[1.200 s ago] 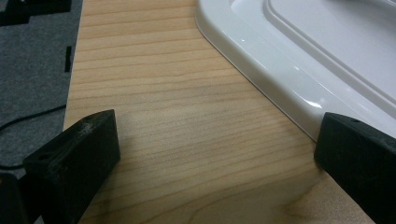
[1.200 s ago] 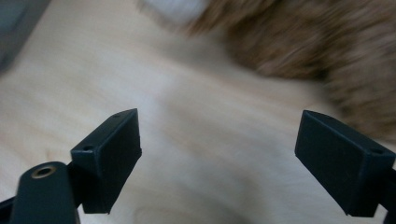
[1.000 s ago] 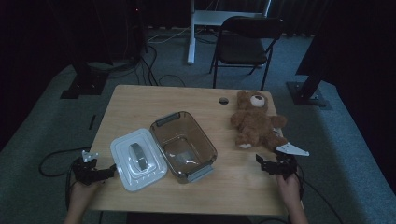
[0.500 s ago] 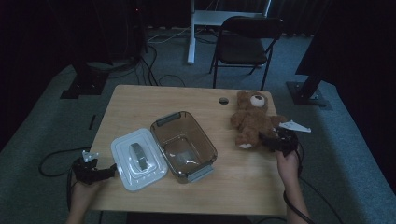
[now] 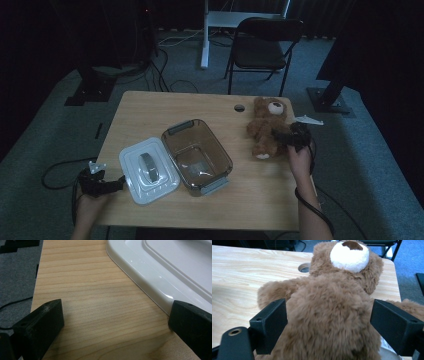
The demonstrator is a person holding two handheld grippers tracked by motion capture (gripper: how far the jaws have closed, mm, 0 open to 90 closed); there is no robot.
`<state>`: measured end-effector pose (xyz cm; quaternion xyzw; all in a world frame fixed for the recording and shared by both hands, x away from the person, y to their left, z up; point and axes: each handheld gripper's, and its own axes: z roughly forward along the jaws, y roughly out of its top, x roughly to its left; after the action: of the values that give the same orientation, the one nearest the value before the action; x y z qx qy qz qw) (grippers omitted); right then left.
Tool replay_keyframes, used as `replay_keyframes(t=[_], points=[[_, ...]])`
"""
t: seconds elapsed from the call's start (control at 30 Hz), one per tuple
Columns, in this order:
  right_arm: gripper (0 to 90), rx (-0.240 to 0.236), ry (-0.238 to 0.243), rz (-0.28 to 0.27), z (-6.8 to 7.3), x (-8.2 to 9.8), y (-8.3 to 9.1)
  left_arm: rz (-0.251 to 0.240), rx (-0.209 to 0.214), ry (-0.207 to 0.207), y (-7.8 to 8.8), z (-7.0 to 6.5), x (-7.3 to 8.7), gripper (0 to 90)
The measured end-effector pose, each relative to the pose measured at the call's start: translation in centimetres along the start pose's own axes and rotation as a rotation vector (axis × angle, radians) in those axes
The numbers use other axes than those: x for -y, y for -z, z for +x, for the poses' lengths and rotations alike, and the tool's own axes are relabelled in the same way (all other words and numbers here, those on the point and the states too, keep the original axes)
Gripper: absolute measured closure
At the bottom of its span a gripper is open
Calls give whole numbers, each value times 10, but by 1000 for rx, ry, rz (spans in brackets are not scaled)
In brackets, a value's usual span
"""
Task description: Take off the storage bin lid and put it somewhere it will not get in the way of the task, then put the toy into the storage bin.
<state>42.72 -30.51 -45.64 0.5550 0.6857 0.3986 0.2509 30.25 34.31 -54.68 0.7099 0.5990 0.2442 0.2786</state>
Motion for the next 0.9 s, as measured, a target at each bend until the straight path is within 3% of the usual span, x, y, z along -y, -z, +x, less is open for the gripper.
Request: replay_keyframes(t=[0.23,0.3,0.5,0.67,0.8,0.9], points=[[129,10,-20,9,-3,-8,-15,1,2,-2,0,0,0,5],[127,27,-15,41,-4,-10,-25,1,3,-3,0,0,0,5],[121,21,-43,105,-6,-10,-44,1,4,-3,0,0,0,5],[116,12,-68,133,-5,-8,-53,1,5,-5,0,0,0,5],[116,4,-64,154,-4,-6,-55,1,5,-5,0,0,0,5],[110,-9,-31,207,-3,-5,-58,1,5,-5,0,0,0,6]])
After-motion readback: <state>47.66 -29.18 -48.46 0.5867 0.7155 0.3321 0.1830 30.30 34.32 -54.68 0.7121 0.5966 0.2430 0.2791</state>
